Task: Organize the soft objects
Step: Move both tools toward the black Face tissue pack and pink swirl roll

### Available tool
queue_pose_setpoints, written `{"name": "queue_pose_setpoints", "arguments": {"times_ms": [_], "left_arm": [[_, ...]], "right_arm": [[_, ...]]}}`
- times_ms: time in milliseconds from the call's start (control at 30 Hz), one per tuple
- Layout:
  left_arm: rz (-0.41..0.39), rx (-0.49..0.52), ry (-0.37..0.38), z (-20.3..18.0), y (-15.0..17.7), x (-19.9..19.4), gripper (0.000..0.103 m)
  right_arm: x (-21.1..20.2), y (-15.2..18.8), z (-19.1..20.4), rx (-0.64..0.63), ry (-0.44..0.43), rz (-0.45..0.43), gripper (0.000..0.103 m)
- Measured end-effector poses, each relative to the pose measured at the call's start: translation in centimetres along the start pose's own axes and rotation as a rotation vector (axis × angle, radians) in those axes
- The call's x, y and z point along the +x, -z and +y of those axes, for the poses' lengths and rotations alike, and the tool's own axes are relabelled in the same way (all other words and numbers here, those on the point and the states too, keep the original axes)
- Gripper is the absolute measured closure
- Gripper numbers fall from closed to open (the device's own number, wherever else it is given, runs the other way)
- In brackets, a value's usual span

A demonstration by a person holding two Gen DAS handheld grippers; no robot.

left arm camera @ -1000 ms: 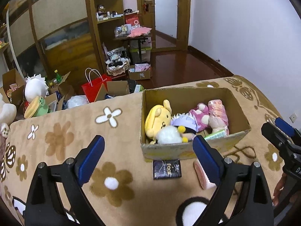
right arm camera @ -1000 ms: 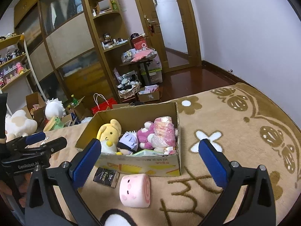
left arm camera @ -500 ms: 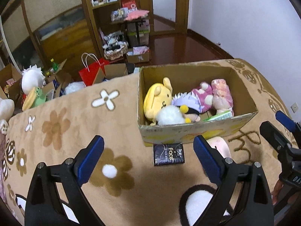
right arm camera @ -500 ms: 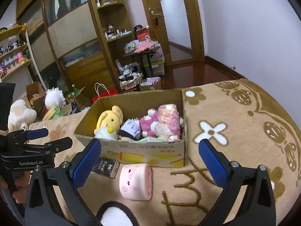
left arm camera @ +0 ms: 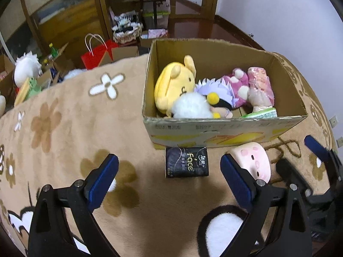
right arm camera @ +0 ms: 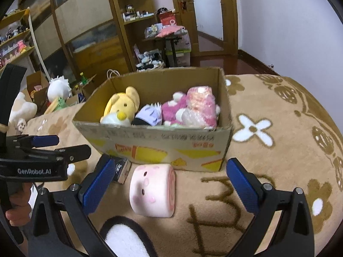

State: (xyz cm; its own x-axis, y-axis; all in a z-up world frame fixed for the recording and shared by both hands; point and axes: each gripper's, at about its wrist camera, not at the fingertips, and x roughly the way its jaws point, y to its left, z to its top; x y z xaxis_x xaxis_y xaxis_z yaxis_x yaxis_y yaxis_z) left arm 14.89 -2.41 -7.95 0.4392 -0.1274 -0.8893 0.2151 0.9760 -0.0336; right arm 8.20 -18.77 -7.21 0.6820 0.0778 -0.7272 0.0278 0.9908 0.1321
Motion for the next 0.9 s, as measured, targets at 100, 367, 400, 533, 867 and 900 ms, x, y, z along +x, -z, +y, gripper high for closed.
{"name": "queue_pose_setpoints", "arguments": {"times_ms": [100, 367, 400, 533, 867, 900], "left_arm": [[0.013, 0.006, -0.001, -0.1, 0.0, 0.6, 0.008], [0.068, 0.007, 0.032, -0.2, -0.3, 3.0, 0.008], [0.073, 0.006, 0.034, -0.2, -0.4, 3.2, 0.008], [0.102, 0.002, 0.046, -0.4, -0.5, 4.4, 0.008], [0.17, -0.024, 0.086, -0.6, -0.4, 7.1, 0.008], [0.174, -0.022, 0.084, -0.5, -0.4, 7.4, 0.008]], "right_arm": [[0.9, 0.6, 0.5, -0.018, -0.003, 0.031, 0.0], [3.2, 1.6, 1.3, -0.052, -0.011, 0.095, 0.0], [3.5, 1.7, 1.3, -0.052, -0.013, 0.103, 0.0], [4.4, 2.1, 1.4, -0.067, -0.022, 0.125, 0.0], [6.7, 2.5, 0.0, 0.005, -0.026, 0.167, 0.0], [6.9, 2.5, -0.3, 0.018, -0.032, 0.172, 0.0]]}}
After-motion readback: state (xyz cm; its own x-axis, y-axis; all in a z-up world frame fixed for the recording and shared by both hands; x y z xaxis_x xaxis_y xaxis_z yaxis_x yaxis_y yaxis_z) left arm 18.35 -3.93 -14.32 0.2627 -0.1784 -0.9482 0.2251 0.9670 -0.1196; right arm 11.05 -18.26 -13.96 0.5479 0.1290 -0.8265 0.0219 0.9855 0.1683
